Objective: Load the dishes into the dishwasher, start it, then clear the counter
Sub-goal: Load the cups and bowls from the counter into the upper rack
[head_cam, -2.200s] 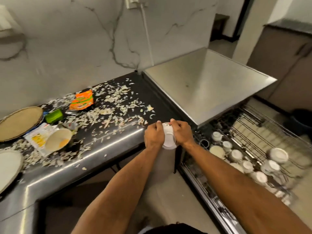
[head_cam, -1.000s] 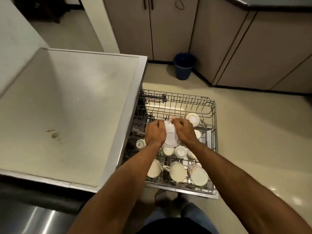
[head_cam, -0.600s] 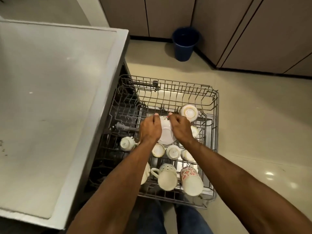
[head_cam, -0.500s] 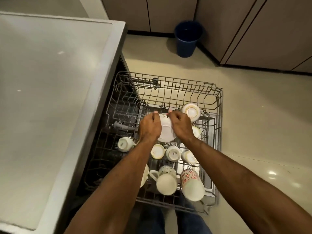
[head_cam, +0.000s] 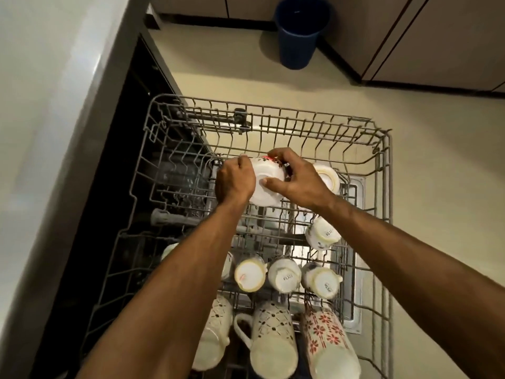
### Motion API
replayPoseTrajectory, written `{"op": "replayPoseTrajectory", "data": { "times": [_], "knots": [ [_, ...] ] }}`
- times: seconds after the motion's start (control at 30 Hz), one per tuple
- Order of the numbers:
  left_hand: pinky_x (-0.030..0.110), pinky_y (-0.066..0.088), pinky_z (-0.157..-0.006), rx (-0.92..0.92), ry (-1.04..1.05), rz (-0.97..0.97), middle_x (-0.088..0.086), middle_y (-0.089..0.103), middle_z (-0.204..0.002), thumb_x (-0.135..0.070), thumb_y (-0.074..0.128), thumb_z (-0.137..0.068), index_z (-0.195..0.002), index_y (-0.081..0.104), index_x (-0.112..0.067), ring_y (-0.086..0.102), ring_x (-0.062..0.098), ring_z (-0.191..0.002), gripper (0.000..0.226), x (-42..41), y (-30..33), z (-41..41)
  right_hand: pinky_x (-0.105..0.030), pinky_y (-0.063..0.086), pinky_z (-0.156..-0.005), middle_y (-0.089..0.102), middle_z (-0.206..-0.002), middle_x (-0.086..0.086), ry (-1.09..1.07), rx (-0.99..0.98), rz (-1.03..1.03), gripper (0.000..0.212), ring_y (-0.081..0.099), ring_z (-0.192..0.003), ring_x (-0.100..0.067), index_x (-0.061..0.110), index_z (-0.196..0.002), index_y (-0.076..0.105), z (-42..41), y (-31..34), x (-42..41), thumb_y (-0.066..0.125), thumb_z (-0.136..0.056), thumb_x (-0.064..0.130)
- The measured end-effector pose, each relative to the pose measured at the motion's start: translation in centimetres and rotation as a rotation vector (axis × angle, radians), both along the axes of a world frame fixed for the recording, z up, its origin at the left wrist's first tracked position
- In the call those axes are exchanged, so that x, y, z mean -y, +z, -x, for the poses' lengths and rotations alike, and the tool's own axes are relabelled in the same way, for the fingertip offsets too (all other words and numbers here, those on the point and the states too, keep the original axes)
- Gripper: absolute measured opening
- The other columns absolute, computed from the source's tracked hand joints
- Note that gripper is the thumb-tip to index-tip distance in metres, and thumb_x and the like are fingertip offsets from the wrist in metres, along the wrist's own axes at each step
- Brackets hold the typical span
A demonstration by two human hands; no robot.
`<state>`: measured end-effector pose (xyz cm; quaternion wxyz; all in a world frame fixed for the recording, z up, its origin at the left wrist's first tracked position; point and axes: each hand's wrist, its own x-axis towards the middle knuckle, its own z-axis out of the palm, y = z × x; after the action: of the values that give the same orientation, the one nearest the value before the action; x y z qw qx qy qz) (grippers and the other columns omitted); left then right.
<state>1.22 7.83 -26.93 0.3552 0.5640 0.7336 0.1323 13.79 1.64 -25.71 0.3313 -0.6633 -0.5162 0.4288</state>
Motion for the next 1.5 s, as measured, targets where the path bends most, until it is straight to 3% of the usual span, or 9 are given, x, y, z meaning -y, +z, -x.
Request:
{"op": "replayPoseTrajectory", "data": {
  "times": [0.2,0.3,0.4,0.53,0.87,0.97,1.07,1.27,1.5],
  "knots": [
    [0.022,0.039,-0.049,0.036,-0.037,0.068,0.0,0.053,-0.071,-0.043,0.032,-0.104,-0.092,0.057,-0.013,0.054,0.014,-0.06,0.041,-1.3,-0.6,-0.5,-0.046,0.049,-0.097,0.054,-0.126,-0.004,0.062,0.096,0.071,0.063,0.055,-0.112,-0.022,0.015,-0.139,0.048,-1.2,-0.6,-1.6,0.074,-0.084,0.035],
    [0.017,0.045,-0.049,0.217,-0.214,0.06,0.001,0.058,-0.09,-0.044,0.034,-0.103,-0.119,0.054,-0.014,0.057,0.009,-0.067,0.04,-1.0,-0.7,-0.2,-0.046,0.047,-0.098,0.054,-0.123,-0.004,0.067,0.206,0.102,0.064,0.054,-0.112,-0.022,0.015,-0.142,0.045,-1.7,-0.7,-2.0,0.067,-0.088,0.042],
    [0.031,0.057,-0.069,0.339,-0.394,0.096,0.006,0.062,-0.114,-0.047,0.045,-0.098,-0.135,0.046,-0.018,0.065,0.017,-0.088,0.047,-0.7,-1.5,1.1,-0.047,0.043,-0.1,0.053,-0.125,-0.003,0.12,0.392,0.12,0.066,0.053,-0.114,-0.023,0.018,-0.145,0.041,-2.2,-1.0,-2.2,0.058,-0.091,0.052],
    [0.033,0.055,-0.084,0.375,-0.466,0.118,0.009,0.058,-0.126,-0.04,0.058,-0.094,-0.14,0.045,-0.015,0.06,0.022,-0.107,0.054,-1.1,-2.2,2.3,-0.045,0.032,-0.108,0.051,-0.13,-0.004,0.235,0.58,0.152,0.067,0.052,-0.117,-0.025,0.021,-0.15,0.033,-2.2,-1.6,-2.5,0.048,-0.095,0.056],
    [0.053,0.052,-0.093,0.241,-0.526,0.165,0.007,0.045,-0.133,-0.035,0.063,-0.092,-0.145,0.042,-0.019,0.054,0.03,-0.117,0.059,-1.1,-3.4,3.2,-0.045,0.033,-0.103,0.059,-0.126,-0.005,0.369,0.781,0.152,0.057,0.055,-0.114,-0.027,0.02,-0.144,0.038,-2.3,-2.6,-2.8,0.043,-0.097,0.053],
    [0.045,0.048,-0.098,0.143,-0.592,0.117,0.008,0.047,-0.131,-0.036,0.055,-0.097,-0.145,0.04,-0.017,0.054,0.027,-0.116,0.054,-1.2,-3.6,2.9,-0.045,0.034,-0.102,0.059,-0.126,-0.004,0.397,0.827,0.166,0.054,0.055,-0.115,-0.027,0.021,-0.142,0.04,-2.5,-2.8,-2.9,0.041,-0.099,0.053],
    [0.031,0.045,-0.085,0.052,-0.646,0.039,0.007,0.048,-0.125,-0.039,0.047,-0.1,-0.144,0.041,-0.016,0.056,0.022,-0.109,0.05,-1.0,-3.5,2.7,-0.045,0.033,-0.103,0.059,-0.129,-0.005,0.405,0.841,0.172,0.054,0.054,-0.117,-0.027,0.021,-0.142,0.039,-2.5,-3.1,-3.0,0.039,-0.099,0.053],
    [0.029,0.042,-0.076,-0.102,-0.654,-0.079,0.004,0.049,-0.121,-0.045,0.044,-0.1,-0.142,0.043,-0.019,0.057,0.02,-0.102,0.049,-0.7,-3.5,2.7,-0.047,0.032,-0.107,0.054,-0.136,-0.006,0.394,0.893,0.188,0.056,0.051,-0.122,-0.027,0.022,-0.145,0.035,-2.3,-3.3,-2.9,0.033,-0.099,0.056],
    [0.027,0.036,-0.076,-0.194,-0.651,-0.168,0.004,0.051,-0.122,-0.041,0.047,-0.099,-0.142,0.043,-0.02,0.051,0.02,-0.109,0.048,0.1,-2.8,2.6,-0.051,0.024,-0.114,0.04,-0.15,-0.006,0.361,0.895,0.182,0.061,0.041,-0.134,-0.027,0.022,-0.15,0.025,-1.9,-2.7,-1.5,0.029,-0.1,0.056]
  ]
}}
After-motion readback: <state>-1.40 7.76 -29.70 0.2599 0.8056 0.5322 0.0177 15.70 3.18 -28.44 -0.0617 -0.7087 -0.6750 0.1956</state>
